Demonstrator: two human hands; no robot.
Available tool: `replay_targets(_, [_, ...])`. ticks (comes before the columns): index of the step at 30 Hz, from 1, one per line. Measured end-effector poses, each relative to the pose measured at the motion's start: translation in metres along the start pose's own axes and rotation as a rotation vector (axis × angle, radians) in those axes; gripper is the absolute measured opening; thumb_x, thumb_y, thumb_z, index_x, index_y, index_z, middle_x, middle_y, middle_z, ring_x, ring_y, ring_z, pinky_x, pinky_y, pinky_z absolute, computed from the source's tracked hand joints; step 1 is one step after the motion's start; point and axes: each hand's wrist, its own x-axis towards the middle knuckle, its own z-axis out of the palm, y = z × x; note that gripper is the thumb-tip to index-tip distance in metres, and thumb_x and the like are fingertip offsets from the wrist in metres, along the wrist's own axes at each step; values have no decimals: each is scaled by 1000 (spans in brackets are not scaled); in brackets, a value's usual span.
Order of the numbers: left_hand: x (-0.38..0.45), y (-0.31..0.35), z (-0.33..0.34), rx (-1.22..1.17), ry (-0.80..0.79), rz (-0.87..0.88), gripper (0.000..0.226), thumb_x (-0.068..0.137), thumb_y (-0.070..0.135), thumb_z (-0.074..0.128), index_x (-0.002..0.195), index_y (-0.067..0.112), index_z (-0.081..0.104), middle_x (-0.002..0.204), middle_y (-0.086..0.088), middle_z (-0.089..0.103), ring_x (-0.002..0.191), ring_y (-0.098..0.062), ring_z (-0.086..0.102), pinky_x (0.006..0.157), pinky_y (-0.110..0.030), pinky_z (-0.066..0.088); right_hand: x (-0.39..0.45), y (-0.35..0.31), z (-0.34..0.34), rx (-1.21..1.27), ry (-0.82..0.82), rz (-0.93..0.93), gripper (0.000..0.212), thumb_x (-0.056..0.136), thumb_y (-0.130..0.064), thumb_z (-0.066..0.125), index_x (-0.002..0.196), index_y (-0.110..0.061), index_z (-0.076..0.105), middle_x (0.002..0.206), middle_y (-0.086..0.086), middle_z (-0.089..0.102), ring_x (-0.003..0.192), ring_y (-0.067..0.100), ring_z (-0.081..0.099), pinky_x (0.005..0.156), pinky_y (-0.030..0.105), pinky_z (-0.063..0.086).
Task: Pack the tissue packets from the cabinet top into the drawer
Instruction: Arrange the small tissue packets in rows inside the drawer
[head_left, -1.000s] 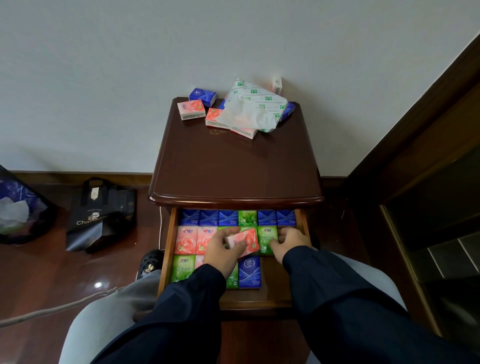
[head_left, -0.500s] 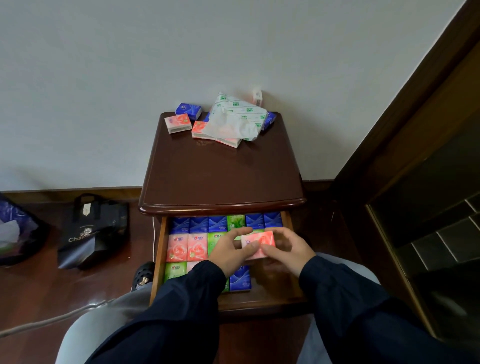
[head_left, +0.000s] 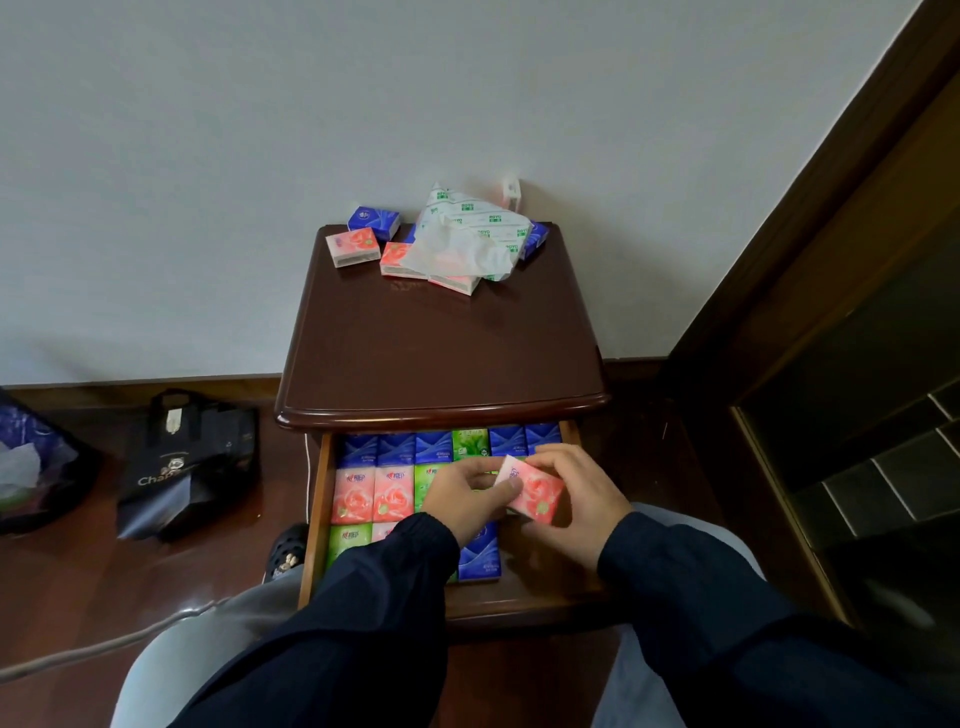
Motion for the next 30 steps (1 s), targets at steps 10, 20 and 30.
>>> replay_targets(10, [4,2,8,112,-56,0,34,90,23,74,123,17,67,102,-1,75,95,-17,73,86,-36,61,3,11,-2,-441,21,-197,80,69,-63,67,141,-47,35,136,-21,45,127,7,36,106,34,37])
replay_targets(20, [16,-20,12,1089,-85,233,54,92,24,52,144,37,46,150,12,41,137,-18,36,113,-46,35,24,28,13,-743,43,40,53,69,-56,77,112,-33,54,120,-11,61,132,24,36,114,46,26])
replay_targets(30, [30,-29,15,1225,-138,188,60,89,25,51,146,42,42,155,15,30,141,-21,26,112,-50,28,34,39,24,-841,50,44,49,61,-53,82,101,-27,70,110,-3,66,122,33,47,105,49,37])
